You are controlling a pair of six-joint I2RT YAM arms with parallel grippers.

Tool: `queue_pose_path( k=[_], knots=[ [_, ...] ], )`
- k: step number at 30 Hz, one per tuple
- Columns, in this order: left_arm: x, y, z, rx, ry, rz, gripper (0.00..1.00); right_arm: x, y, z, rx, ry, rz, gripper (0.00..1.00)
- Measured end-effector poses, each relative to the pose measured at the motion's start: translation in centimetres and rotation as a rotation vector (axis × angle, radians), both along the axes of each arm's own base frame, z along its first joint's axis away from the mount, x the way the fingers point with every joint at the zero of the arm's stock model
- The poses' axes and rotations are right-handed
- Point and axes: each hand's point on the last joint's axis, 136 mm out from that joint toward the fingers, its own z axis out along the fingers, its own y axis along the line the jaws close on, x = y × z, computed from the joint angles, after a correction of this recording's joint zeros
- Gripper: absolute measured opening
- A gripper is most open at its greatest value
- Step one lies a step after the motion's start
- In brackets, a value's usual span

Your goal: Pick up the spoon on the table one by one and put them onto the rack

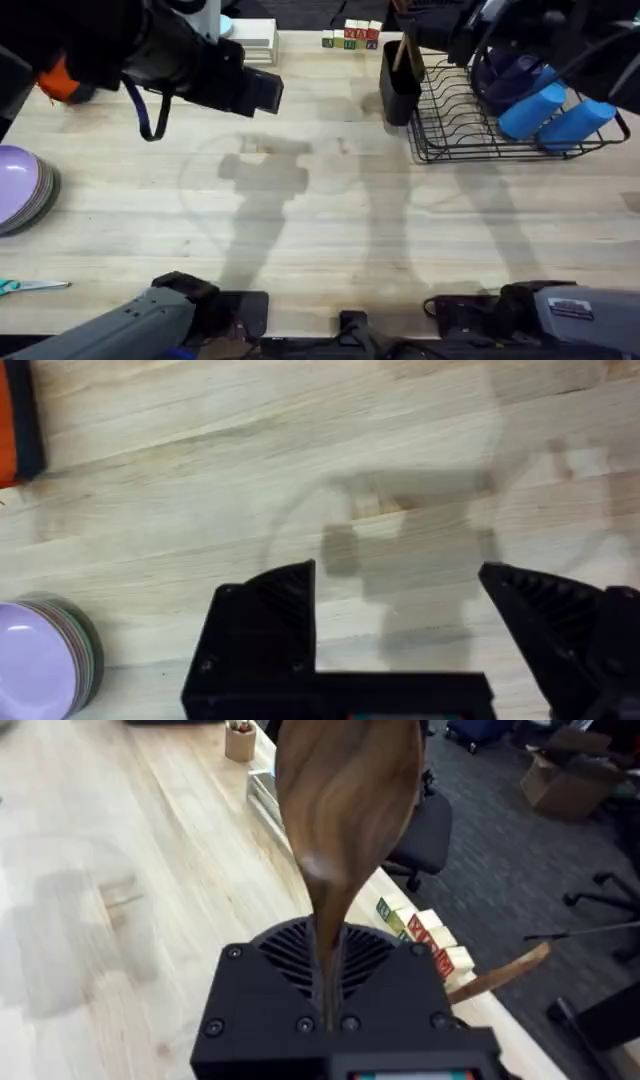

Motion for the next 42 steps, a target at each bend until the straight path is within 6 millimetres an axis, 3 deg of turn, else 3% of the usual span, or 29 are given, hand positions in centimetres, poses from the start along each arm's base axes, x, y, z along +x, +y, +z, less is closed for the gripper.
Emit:
queue_pose_path(
  k=[7, 15, 36, 37, 42],
  knots=[
    [0.0, 0.0, 0.0, 0.0, 0.001, 0.0, 0.994, 0.5, 0.0, -0.5, 0.018, 0.027, -0.013, 0.033],
    [0.0, 0.0, 0.0, 0.0, 0.001, 0.0, 0.993, 2.0, 0.1, -3.4, 0.028, 0.094, -0.019, 0.034],
    [-0.1, 0.0, 0.0, 0.001, 0.003, 0.0, 0.993, 0.6, -1.2, -8.4, -0.032, 0.349, -0.114, 0.036],
    [-0.1, 0.0, 0.0, 0.001, 0.003, 0.0, 0.993, 0.7, -1.4, -8.6, -0.035, 0.36, -0.13, 0.227],
    [-0.1, 0.0, 0.0, 0.001, 0.003, 0.0, 0.993, 0.7, -1.5, -8.7, -0.036, 0.36, -0.133, 0.36]
  ],
)
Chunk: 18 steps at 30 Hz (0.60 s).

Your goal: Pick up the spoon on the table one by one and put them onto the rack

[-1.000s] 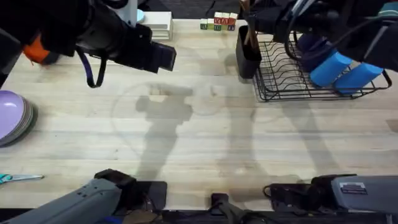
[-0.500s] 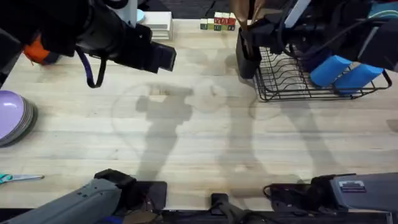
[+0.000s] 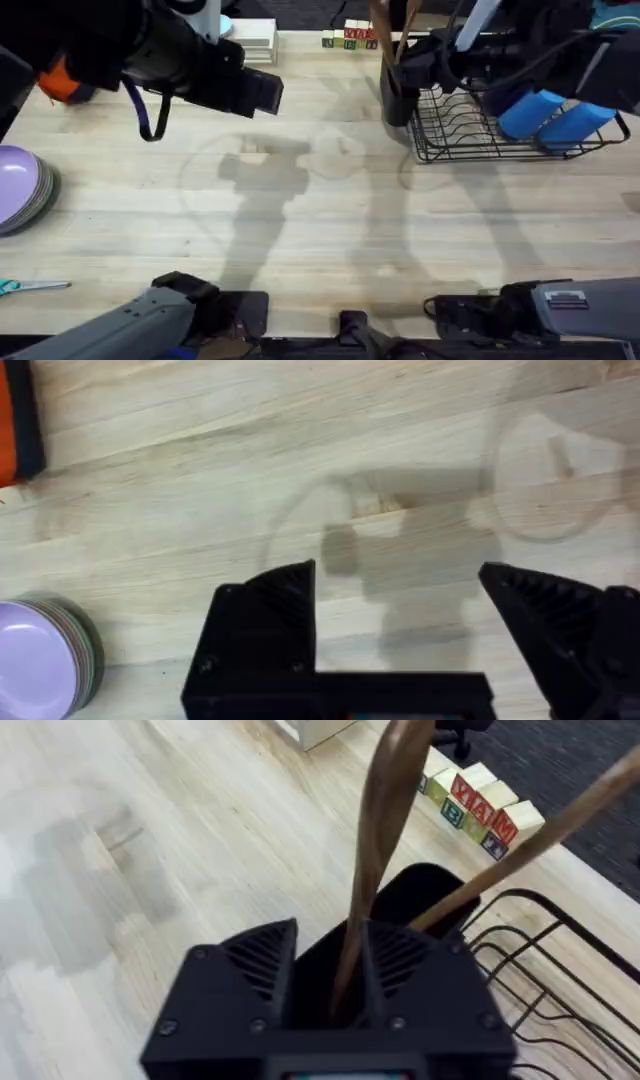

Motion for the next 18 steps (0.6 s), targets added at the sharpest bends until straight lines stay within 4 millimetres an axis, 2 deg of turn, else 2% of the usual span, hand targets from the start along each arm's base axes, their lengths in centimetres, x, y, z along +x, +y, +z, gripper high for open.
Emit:
queue_pose_path(
  k=[2, 5, 8, 15, 16, 17, 18],
  knots=[
    [0.0, 0.0, 0.0, 0.0, 0.0, 0.0, 0.993, 0.0, 0.0, 0.0, 0.0, 0.001, -0.001, 0.497],
    [0.0, 0.0, 0.0, 0.0, 0.0, 0.0, 0.992, 0.0, 0.0, 0.0, 0.0, 0.0, -0.001, 0.782],
    [0.0, 0.0, 0.0, 0.0, 0.0, 0.0, 0.993, 0.0, 0.0, 0.1, 0.001, -0.002, -0.001, 0.98],
    [0.0, 0.0, 0.0, 0.0, 0.0, 0.0, 0.993, 0.1, -0.1, 1.0, -0.002, -0.033, -0.011, 0.996],
    [0.0, 0.0, 0.0, 0.0, 0.0, 0.0, 0.993, 0.1, -0.3, 1.5, -0.006, -0.047, -0.018, 0.997],
    [0.0, 0.0, 0.0, 0.0, 0.0, 0.0, 0.993, -0.1, -0.6, 3.3, -0.016, -0.095, -0.038, 0.997],
    [0.0, 0.0, 0.0, 0.0, 0.0, 0.0, 0.993, -0.2, -0.7, 3.8, -0.018, -0.11, -0.044, 0.997]
  ],
)
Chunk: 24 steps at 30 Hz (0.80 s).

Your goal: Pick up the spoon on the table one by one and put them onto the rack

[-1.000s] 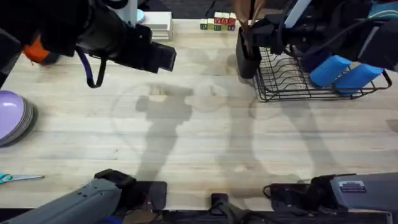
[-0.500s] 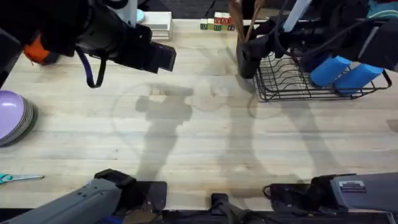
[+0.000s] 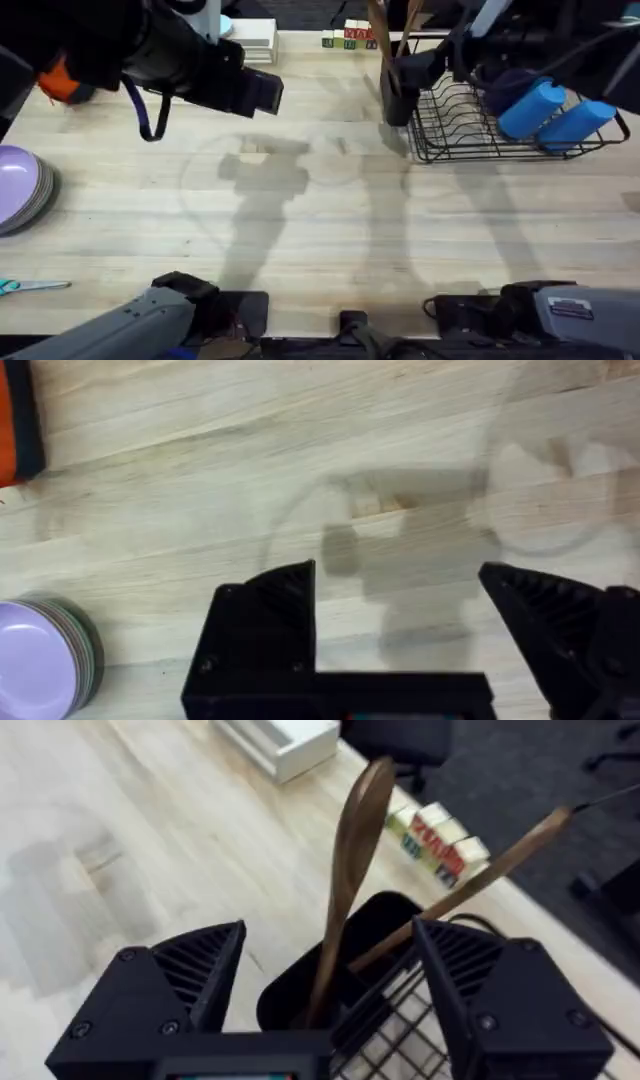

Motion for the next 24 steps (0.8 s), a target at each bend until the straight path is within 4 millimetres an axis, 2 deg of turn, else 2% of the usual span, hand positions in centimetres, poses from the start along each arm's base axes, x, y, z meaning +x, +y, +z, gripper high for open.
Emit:
queue_pose_path(
  k=[8, 9, 12, 13, 14, 18, 20, 21, 24],
  knots=[
    [0.0, 0.0, 0.0, 0.0, 0.0, 0.0, 0.993, -0.8, -0.9, 4.2, -0.019, -0.117, -0.053, 0.997],
    [0.0, 0.0, 0.0, 0.0, 0.0, 0.0, 0.994, -0.9, -1.4, 5.3, -0.026, -0.149, -0.077, 0.996],
    [0.0, 0.0, 0.0, 0.0, 0.0, 0.0, 0.993, -1.1, -1.9, 6.2, -0.028, -0.176, -0.094, 0.997],
    [0.0, 0.0, 0.0, 0.0, 0.0, 0.0, 0.993, -1.2, -2.1, 6.6, -0.028, -0.188, -0.102, 0.997],
    [0.0, 0.0, 0.0, 0.0, 0.0, 0.0, 0.993, -1.3, -3.2, 7.9, -0.029, -0.226, -0.13, 0.997],
    [0.0, 0.0, 0.0, 0.0, 0.0, 0.0, 0.993, -1.7, -4.5, 9.4, -0.031, -0.265, -0.167, 0.997],
    [0.0, 0.0, 0.0, 0.0, 0.0, 0.0, 0.993, -2.3, -5.0, 10.6, -0.03, -0.297, -0.182, 0.997],
    [0.0, 0.0, 0.0, 0.0, 0.0, 0.001, 0.992, -3.0, -5.1, 11.8, -0.009, -0.316, -0.191, 0.997],
    [0.0, 0.0, 0.0, -0.004, 0.0, 0.006, 0.993, -3.6, -5.5, 12.7, 0.038, -0.3, -0.231, 0.997]
  ],
)
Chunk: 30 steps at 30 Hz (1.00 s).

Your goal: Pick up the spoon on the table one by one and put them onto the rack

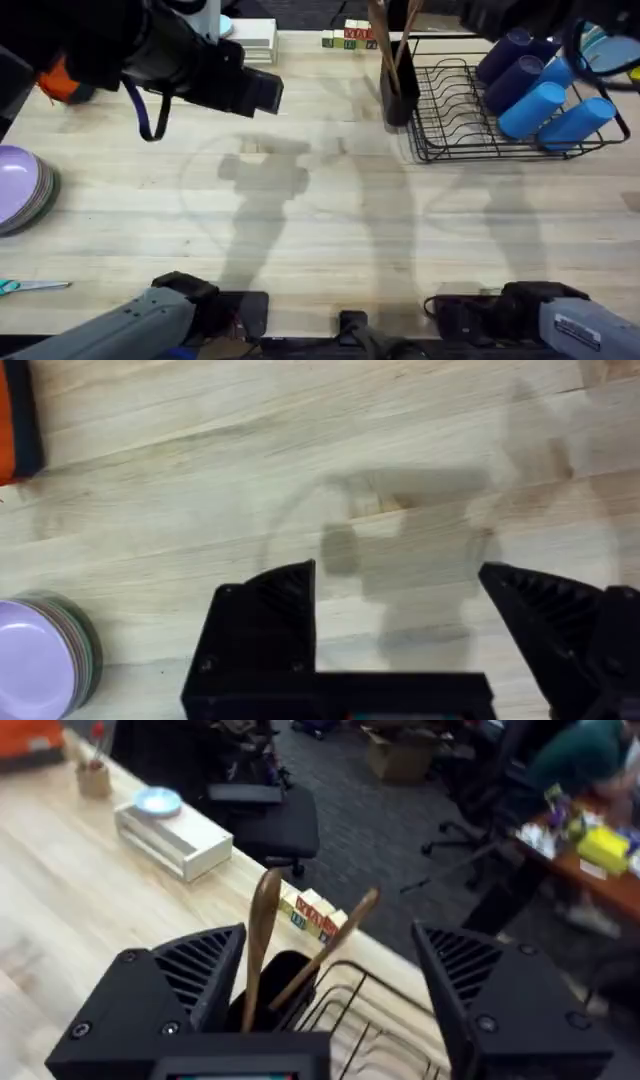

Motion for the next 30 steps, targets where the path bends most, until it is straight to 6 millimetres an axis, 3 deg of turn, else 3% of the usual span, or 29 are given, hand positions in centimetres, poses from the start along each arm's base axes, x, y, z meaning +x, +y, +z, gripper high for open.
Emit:
queue_pose_path(
  k=[2, 7, 15, 16, 20, 21, 26, 30],
  knots=[
    [0.0, 0.0, 0.0, -0.005, -0.001, 0.008, 0.993, -0.3, -1.8, -0.7, 0.095, 0.099, -0.132, 0.997],
    [-0.3, 0.1, 1.2, -0.02, -0.04, 0.011, 0.993, -0.7, -3.8, -2.4, 0.147, 0.202, -0.277, 0.997],
    [-1.9, 0.8, 8.0, -0.08, -0.259, 0.018, 0.994, -3.2, -6.6, -5.5, 0.173, 0.369, -0.476, 0.997],
    [-2.7, 1.4, 9.1, -0.081, -0.302, 0.029, 0.993, -4.6, -7.6, -6.2, 0.191, 0.414, -0.555, 0.997],
    [-3.0, 1.7, 9.5, -0.075, -0.32, 0.039, 0.993, -6.3, -8.2, -5.8, 0.207, 0.419, -0.601, 0.997],
    [-3.0, 1.7, 9.5, -0.075, -0.32, 0.039, 0.993, -8.2, -8.5, -5.0, 0.226, 0.407, -0.621, 0.997],
    [-3.0, 1.7, 9.5, -0.075, -0.321, 0.039, 0.993, -9.8, -8.3, -3.7, 0.253, 0.368, -0.608, 0.997],
    [-3.0, 1.7, 9.5, -0.075, -0.321, 0.039, 0.993, -11.2, -7.9, -4.2, 0.259, 0.403, -0.596, 0.997]
  ],
)
